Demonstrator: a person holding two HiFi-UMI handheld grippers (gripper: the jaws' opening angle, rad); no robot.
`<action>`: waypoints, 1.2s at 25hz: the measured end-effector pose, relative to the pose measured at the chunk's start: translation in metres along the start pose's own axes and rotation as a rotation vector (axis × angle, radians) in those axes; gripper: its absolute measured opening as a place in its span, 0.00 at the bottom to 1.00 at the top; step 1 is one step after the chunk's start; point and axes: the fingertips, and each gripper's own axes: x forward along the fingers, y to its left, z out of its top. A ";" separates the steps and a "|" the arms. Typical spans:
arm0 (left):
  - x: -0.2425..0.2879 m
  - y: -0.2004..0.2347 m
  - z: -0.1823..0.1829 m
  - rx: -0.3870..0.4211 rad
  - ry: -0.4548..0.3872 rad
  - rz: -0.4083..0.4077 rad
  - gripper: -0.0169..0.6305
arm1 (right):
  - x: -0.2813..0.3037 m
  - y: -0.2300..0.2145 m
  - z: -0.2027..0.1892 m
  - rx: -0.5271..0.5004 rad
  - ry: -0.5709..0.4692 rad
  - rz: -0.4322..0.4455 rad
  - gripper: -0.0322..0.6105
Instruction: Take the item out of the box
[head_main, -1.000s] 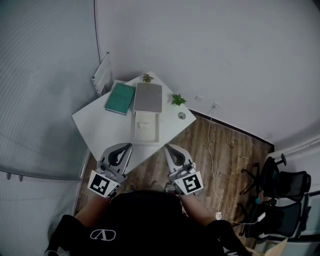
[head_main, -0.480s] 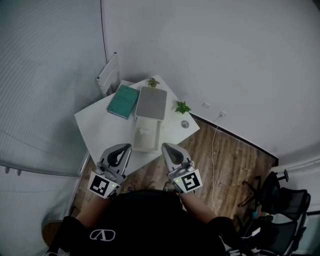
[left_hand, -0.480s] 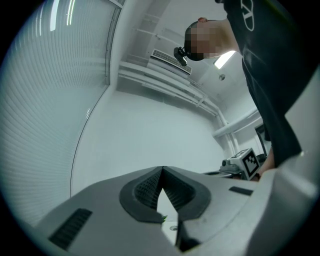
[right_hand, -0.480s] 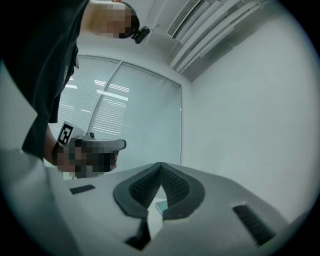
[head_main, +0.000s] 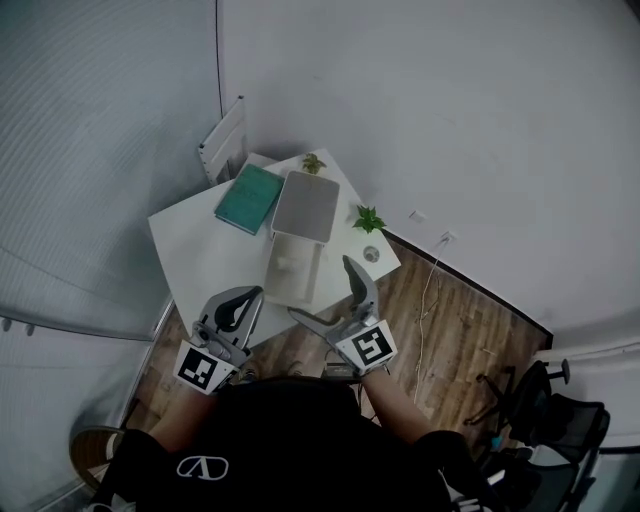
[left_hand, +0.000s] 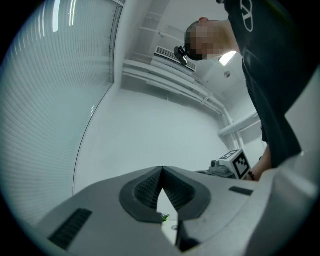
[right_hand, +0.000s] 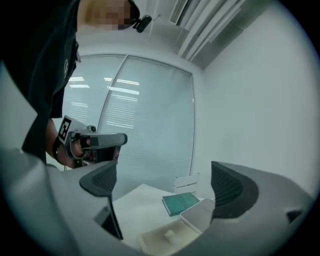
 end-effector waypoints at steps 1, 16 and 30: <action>0.000 0.000 -0.001 -0.003 0.001 0.003 0.03 | 0.001 0.000 -0.003 -0.012 0.027 0.014 0.96; -0.024 0.013 -0.040 -0.069 0.069 0.097 0.03 | 0.079 -0.034 -0.129 -0.239 0.388 0.254 0.83; -0.071 0.025 -0.074 -0.109 0.149 0.236 0.03 | 0.129 -0.037 -0.273 -0.357 0.746 0.479 0.79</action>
